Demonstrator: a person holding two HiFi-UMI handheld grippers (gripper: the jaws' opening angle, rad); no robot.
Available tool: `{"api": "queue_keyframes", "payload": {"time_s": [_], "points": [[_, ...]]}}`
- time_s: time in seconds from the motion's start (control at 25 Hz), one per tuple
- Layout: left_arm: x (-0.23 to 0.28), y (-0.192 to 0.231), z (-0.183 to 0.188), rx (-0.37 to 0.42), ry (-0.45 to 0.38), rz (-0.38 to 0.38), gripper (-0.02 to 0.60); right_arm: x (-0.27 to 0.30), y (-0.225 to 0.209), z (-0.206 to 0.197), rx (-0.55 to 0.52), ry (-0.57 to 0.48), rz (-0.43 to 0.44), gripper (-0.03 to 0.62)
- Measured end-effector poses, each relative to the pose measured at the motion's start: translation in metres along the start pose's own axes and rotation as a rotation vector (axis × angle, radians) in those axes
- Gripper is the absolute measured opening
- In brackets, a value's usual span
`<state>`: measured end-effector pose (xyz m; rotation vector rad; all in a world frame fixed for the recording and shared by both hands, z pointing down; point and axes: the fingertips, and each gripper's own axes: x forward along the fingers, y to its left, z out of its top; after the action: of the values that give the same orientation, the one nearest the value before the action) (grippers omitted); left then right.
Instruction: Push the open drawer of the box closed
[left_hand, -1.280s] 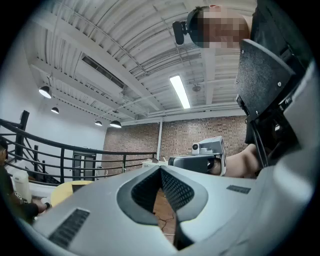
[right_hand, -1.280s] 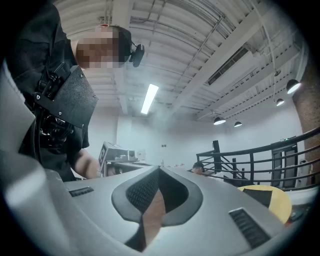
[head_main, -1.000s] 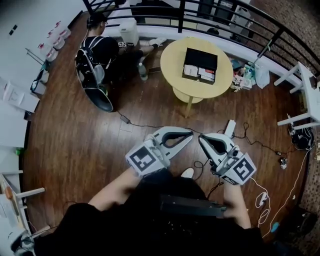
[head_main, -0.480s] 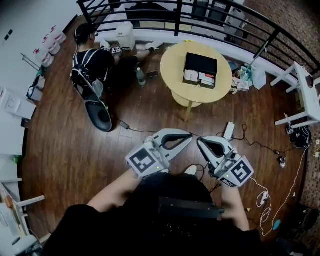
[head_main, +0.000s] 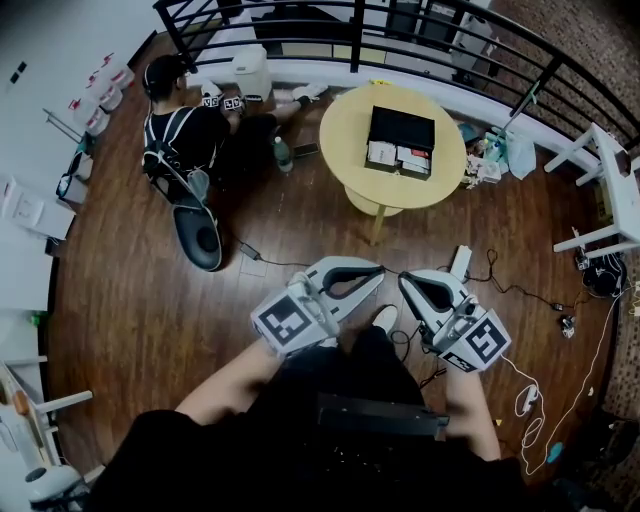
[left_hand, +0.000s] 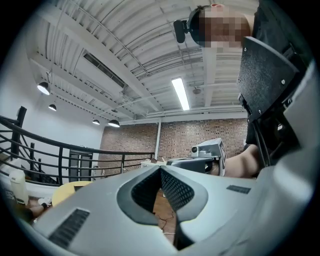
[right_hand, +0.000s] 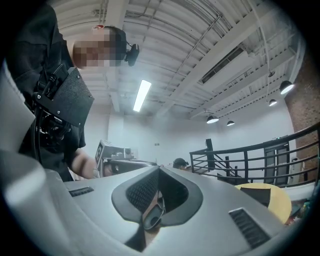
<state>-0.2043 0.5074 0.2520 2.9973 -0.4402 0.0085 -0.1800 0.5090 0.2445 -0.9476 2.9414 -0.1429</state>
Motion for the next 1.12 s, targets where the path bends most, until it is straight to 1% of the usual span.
{"api": "queue_keyframes", "payload": {"time_s": [0.2,0.4,0.8,1.12], "points": [[0.040,0.016,-0.003,0.002,0.002,0.016,0.023,-0.012,-0.040,-0.006,0.004,-0.005,0.016,-0.005],[0.082,0.029,0.001,0.005,0.010,0.030,0.023,-0.025,-0.084,0.000,0.006,-0.007,0.037,-0.004],[0.193,0.074,0.008,0.006,0.026,0.061,0.023,-0.051,-0.196,0.011,0.006,-0.001,0.082,-0.004],[0.251,0.104,0.006,0.017,0.037,0.090,0.023,-0.063,-0.260,0.011,0.019,-0.018,0.107,-0.004]]}}
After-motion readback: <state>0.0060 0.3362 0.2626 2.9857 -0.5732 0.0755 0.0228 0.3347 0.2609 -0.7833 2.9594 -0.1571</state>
